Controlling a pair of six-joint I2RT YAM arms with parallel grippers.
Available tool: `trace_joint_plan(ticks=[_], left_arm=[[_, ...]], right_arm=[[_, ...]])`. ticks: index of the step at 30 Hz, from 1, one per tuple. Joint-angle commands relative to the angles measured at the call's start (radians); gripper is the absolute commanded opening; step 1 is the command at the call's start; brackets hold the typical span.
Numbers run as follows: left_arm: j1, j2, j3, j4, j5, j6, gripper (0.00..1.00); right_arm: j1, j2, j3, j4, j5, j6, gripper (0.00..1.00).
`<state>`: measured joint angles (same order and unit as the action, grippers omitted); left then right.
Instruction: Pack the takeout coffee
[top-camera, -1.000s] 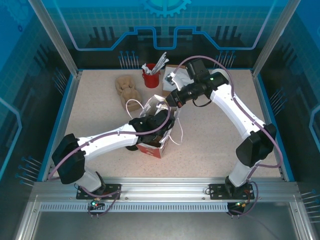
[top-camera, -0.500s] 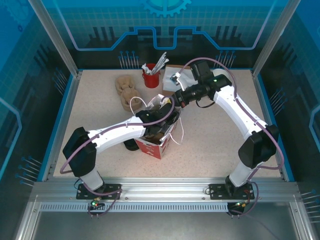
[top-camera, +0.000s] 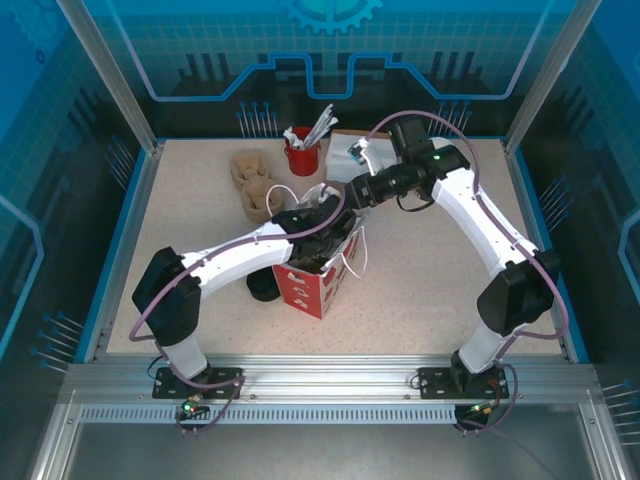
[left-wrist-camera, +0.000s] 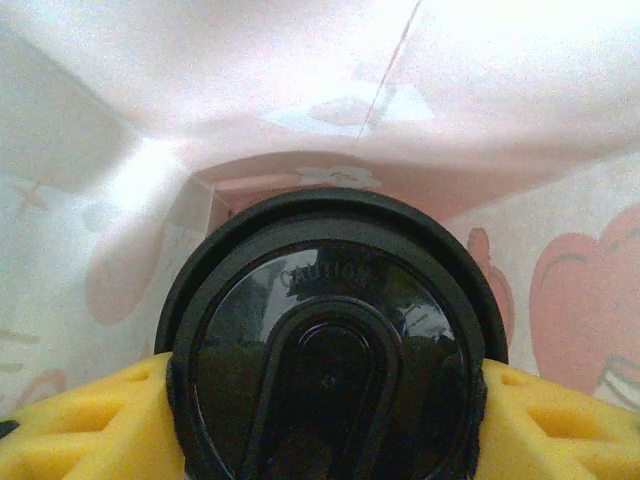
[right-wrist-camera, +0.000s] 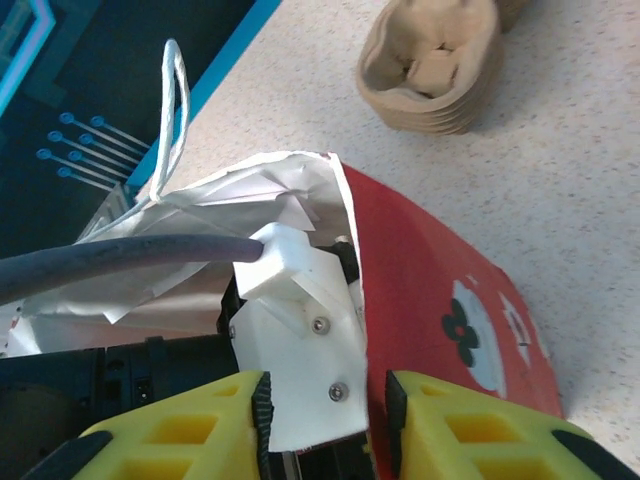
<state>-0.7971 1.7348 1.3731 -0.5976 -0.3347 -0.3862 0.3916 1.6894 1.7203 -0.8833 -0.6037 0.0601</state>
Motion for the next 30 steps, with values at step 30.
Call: trace_joint_plan(ticks=[30], left_arm=[[0.05,0.326,0.318,-0.311,0.176,-0.056,0.56]], right_arm=[[-0.19,-0.286,-0.103,-0.191,0.276,0.687,0.41]])
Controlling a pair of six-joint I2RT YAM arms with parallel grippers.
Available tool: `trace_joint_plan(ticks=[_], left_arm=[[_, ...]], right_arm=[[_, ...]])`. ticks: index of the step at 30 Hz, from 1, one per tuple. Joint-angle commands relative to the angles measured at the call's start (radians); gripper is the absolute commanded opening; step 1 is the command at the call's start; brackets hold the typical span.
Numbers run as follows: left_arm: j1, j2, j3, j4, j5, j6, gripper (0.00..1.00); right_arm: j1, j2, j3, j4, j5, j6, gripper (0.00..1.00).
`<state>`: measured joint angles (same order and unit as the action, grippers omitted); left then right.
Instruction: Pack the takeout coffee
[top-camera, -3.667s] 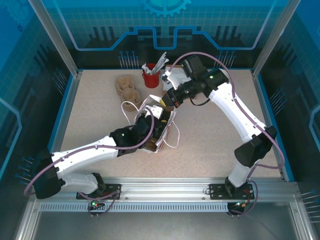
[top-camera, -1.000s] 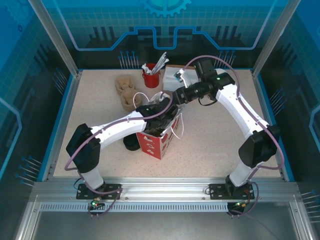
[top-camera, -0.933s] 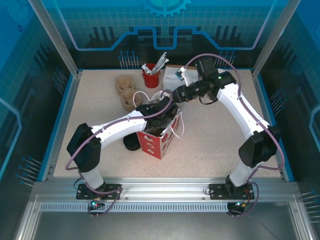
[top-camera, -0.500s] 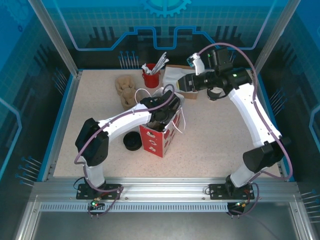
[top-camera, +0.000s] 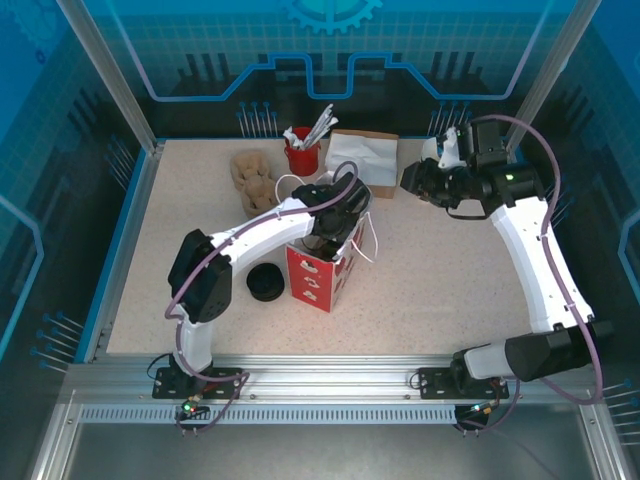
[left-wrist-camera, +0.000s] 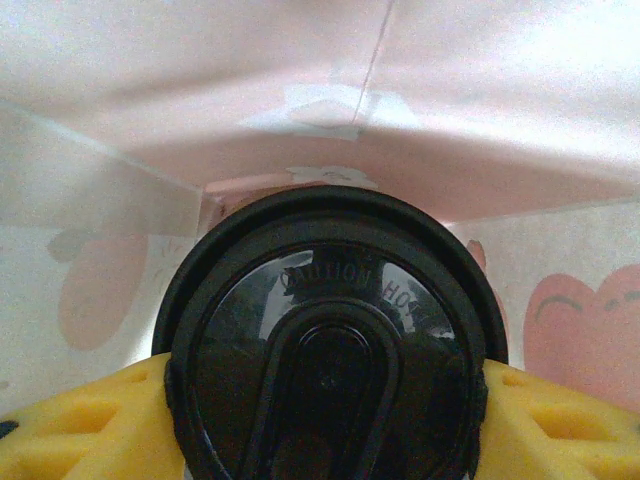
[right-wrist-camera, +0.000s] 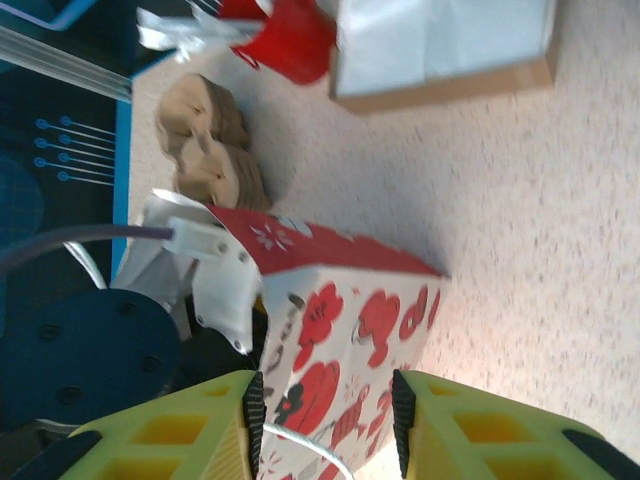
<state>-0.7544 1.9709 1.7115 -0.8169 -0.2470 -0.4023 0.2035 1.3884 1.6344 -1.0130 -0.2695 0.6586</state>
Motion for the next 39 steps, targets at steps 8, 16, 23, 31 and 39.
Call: trace_joint_plan(ticks=[8,16,23,31,39], left_arm=[[0.003,0.14,-0.013,-0.097,0.094,-0.073,0.56],[-0.005,0.199,0.013,-0.113,0.124,-0.112,0.56],[-0.01,0.231,0.033,-0.134,0.126,-0.138,0.56],[-0.019,0.222,0.057,-0.139,0.11,-0.161,0.56],[-0.018,0.207,0.124,-0.149,0.119,-0.203,0.63]], right_arm=[[0.029,0.073,-0.019,-0.065,-0.138,0.166,0.39],[0.073,0.113,-0.012,-0.067,-0.185,0.186,0.4],[0.09,0.128,-0.013,-0.056,-0.194,0.186,0.41],[0.096,0.136,-0.014,-0.052,-0.205,0.173,0.43],[0.095,0.157,-0.018,-0.034,-0.217,0.154,0.45]])
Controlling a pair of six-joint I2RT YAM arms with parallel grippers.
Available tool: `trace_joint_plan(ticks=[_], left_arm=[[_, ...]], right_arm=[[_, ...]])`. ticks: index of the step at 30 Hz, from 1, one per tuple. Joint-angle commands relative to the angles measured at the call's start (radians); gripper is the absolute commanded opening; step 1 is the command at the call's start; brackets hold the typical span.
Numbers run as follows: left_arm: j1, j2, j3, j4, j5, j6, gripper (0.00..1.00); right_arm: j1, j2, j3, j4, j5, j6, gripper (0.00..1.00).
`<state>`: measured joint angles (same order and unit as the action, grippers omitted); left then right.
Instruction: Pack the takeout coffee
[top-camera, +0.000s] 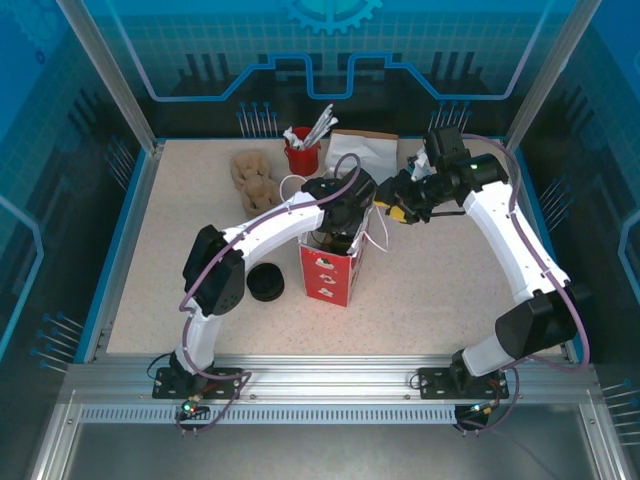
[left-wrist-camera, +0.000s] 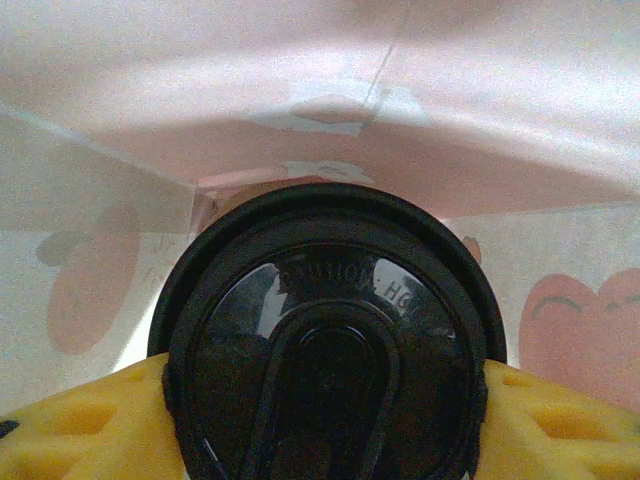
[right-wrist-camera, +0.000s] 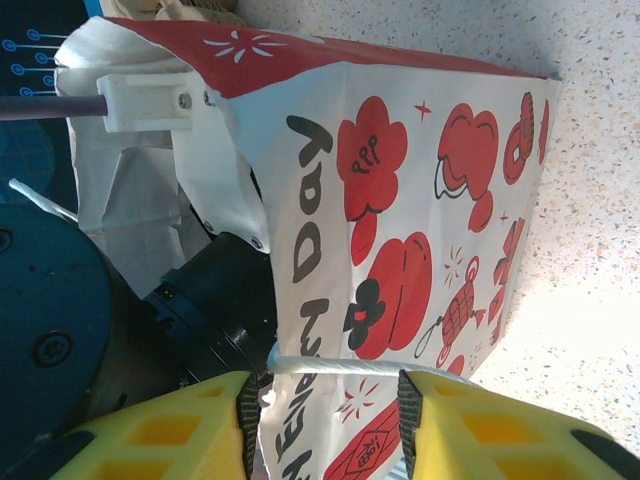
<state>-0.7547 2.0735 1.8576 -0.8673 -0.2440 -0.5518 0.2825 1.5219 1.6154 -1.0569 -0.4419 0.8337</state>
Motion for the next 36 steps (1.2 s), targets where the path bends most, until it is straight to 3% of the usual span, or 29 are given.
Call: trace_joint_plan(ticks=[1,9,18,29,36], left_arm=[[-0.017,0.105,-0.012,-0.101,0.118,-0.06,0.64],[-0.02,0.076,0.135,-0.183,0.095,-0.09,0.81],[-0.024,0.076,0.281,-0.29,0.048,-0.082,0.9],[-0.034,0.074,0.384,-0.383,0.024,-0.102,0.91],[-0.034,0.069,0.445,-0.431,0.035,-0.117,0.9]], right_arm=[[0.016,0.027,0.002,0.011,-0.046,-0.023,0.45],[0.018,0.027,-0.018,0.043,-0.055,-0.011,0.46],[0.021,0.04,-0.012,0.041,-0.043,-0.037,0.46],[0.027,0.044,0.038,-0.027,0.036,-0.085,0.36],[0.025,0.043,0.077,-0.047,0.048,-0.116,0.44]])
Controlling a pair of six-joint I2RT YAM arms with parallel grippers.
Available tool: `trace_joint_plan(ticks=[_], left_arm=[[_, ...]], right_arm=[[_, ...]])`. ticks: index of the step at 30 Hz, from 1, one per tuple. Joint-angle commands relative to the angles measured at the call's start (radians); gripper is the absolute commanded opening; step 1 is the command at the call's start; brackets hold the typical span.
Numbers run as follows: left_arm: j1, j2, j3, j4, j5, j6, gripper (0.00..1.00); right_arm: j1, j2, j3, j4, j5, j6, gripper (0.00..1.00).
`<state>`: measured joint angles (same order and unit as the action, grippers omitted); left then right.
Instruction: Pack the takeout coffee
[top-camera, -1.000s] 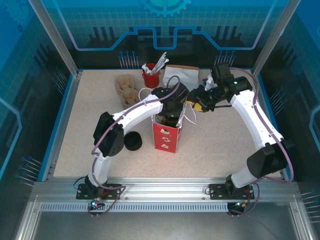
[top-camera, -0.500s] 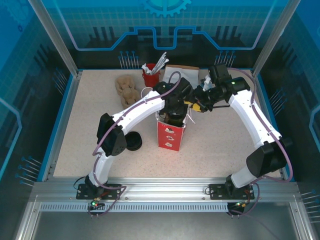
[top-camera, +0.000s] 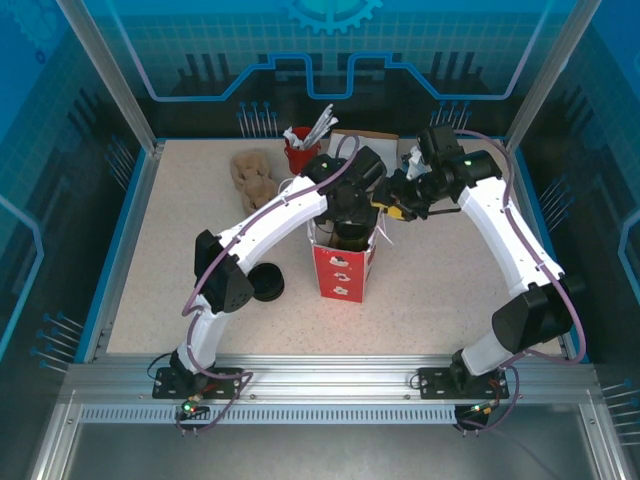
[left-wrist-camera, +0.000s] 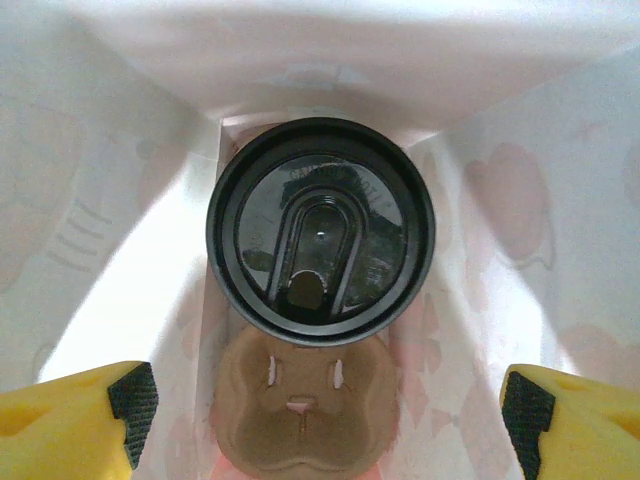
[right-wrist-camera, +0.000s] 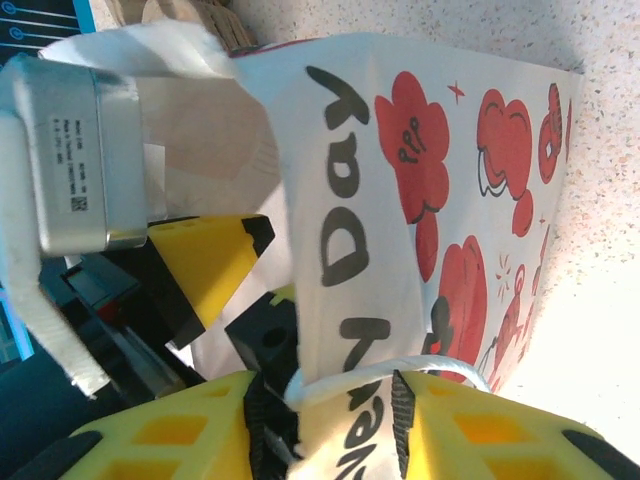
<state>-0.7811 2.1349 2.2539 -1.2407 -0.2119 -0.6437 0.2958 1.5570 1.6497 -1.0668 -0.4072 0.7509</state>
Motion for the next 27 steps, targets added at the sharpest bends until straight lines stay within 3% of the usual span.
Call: trace_joint_plan(ticks=[1,27], left_arm=[[-0.007,0.006,0.056,-0.062,0.006,-0.027,0.9],[-0.01,-0.208,0.091,-0.072,0.053,-0.042,0.86]], right_arm=[[0.009,0.006,0.046,-0.039,0.014,-0.038,0.45],[-0.079,0.017,0.052,-0.018,-0.003,-0.122,0.47]])
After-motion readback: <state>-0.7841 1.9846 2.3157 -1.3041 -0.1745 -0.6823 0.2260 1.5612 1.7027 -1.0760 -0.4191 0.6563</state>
